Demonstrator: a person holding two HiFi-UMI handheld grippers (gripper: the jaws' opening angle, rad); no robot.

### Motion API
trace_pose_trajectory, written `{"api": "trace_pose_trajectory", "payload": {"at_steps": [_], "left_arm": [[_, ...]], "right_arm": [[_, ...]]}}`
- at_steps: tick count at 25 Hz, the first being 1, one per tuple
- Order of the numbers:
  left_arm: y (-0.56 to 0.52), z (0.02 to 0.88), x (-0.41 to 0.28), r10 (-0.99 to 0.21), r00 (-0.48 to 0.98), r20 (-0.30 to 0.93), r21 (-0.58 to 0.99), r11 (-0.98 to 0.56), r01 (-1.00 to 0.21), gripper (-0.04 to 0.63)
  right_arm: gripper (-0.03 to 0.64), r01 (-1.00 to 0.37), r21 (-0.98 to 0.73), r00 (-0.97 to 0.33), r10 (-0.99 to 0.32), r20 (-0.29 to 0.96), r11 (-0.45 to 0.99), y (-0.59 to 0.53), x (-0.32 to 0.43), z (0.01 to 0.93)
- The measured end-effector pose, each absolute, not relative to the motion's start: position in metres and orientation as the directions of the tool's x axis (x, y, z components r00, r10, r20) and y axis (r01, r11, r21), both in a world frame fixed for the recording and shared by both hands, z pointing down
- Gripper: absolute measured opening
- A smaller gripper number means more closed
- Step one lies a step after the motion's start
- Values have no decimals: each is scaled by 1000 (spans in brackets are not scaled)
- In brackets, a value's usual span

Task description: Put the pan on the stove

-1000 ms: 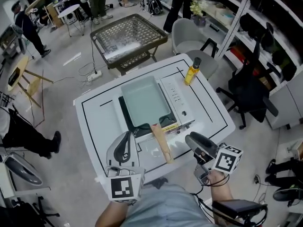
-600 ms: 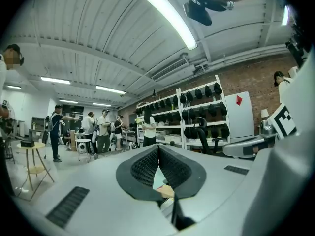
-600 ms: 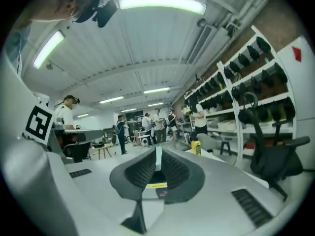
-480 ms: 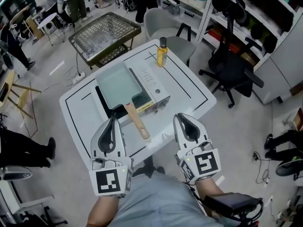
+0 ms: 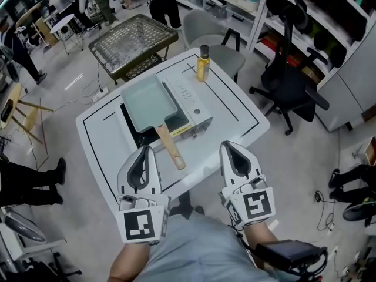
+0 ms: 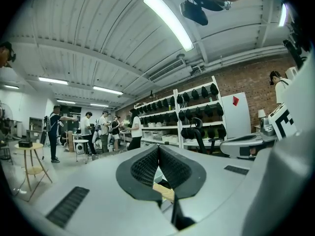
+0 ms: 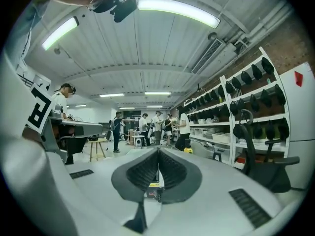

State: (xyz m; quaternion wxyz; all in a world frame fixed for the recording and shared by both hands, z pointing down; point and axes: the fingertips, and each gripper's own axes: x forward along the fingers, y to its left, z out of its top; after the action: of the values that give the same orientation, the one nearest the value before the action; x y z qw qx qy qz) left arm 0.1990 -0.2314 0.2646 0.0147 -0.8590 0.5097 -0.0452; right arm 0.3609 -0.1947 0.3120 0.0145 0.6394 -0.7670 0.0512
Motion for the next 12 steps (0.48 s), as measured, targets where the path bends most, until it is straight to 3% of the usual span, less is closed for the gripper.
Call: {"api": "trace_pose_trajectory", "payload": {"at_steps": [12], "left_arm": [[-236, 268, 200, -877, 474, 78, -75, -479, -874, 18]], "right_arm": [[48, -981, -47, -193, -978, 80, 189, -198, 357, 313]]}}
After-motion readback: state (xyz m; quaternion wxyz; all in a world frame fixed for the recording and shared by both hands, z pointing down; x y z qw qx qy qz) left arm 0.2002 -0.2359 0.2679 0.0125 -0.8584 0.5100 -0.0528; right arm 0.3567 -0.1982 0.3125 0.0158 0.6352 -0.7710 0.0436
